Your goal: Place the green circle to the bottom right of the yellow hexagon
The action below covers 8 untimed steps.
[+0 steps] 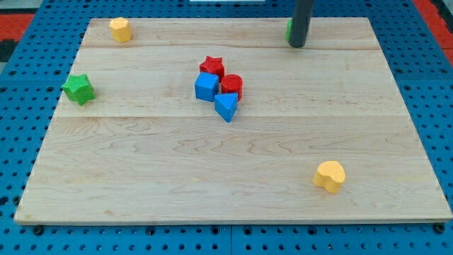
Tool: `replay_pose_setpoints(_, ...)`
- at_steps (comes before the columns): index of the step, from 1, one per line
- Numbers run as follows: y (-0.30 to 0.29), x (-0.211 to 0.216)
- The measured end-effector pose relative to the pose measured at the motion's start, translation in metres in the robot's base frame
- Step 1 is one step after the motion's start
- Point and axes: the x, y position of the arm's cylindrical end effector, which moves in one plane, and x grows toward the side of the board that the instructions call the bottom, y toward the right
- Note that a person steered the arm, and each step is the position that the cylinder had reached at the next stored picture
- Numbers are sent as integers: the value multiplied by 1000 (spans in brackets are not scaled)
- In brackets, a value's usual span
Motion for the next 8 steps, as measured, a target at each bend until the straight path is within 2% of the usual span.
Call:
replay_pose_setpoints(2,142,-15)
replay_pose_setpoints(4,-42,-53)
replay_pose_setpoints(5,-68,-46)
replay_pose_setpoints(6,-21,-27)
replay_pose_setpoints(8,-141,-1)
